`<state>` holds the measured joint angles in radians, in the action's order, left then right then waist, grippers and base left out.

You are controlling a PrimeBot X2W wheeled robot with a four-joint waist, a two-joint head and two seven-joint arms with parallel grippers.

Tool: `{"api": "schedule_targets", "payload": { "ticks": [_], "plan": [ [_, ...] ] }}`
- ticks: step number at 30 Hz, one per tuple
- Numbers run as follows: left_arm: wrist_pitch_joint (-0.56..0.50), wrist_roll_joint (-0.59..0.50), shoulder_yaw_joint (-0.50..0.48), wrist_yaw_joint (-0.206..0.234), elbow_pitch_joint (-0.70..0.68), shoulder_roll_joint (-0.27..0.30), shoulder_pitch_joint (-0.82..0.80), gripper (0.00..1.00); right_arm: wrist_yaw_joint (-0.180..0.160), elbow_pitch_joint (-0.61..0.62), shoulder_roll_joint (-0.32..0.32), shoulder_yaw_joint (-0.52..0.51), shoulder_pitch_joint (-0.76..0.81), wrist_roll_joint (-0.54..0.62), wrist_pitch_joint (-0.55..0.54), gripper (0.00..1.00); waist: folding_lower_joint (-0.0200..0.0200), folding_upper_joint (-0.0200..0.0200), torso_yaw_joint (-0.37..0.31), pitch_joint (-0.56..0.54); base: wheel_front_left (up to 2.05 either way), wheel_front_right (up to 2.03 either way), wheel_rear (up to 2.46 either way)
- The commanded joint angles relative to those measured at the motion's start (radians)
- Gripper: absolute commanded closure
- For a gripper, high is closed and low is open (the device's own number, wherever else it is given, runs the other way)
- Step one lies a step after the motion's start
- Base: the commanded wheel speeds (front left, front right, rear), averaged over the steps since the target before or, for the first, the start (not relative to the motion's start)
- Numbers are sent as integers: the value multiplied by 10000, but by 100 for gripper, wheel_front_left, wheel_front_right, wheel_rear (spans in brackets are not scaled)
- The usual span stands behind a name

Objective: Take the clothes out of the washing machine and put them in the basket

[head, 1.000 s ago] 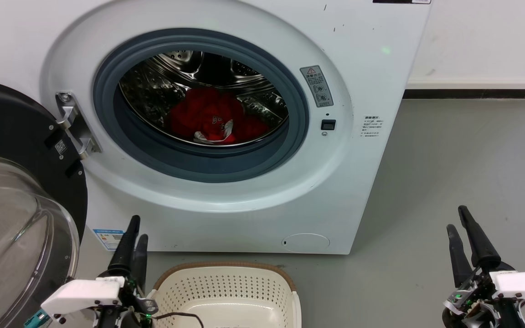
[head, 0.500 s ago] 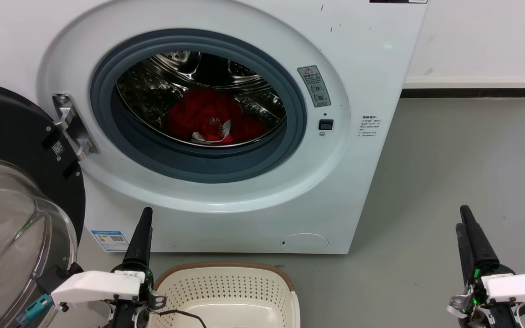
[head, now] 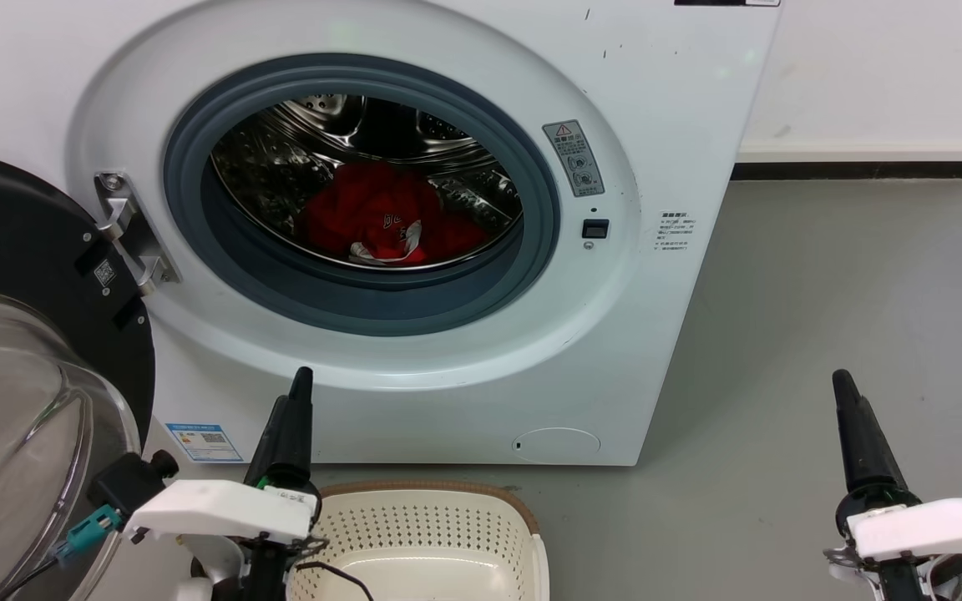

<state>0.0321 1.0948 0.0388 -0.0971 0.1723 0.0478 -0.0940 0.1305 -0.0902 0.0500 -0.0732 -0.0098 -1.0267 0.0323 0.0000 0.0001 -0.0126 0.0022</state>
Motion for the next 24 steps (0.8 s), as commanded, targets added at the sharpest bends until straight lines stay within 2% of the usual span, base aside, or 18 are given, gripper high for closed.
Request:
{"api": "schedule_targets", "payload": {
  "ticks": [1,16,17,24],
  "plan": [
    [103,-331,89,25,-195,29,-314,0,4,264,17,40,1,432,104,0,0,-1,2,-4,0,0,0],
    [617,-2926,611,256,-108,31,-351,0,3,419,15,129,362,3498,612,0,0,-1,-9,-60,0,0,0],
    [713,-3372,694,305,-73,30,-386,0,3,409,15,120,404,3978,707,0,0,-1,-11,-58,0,0,0],
    [912,-4358,815,437,20,31,-454,0,3,378,13,123,466,5009,905,0,0,-1,-37,-54,0,0,0]
  ]
}}
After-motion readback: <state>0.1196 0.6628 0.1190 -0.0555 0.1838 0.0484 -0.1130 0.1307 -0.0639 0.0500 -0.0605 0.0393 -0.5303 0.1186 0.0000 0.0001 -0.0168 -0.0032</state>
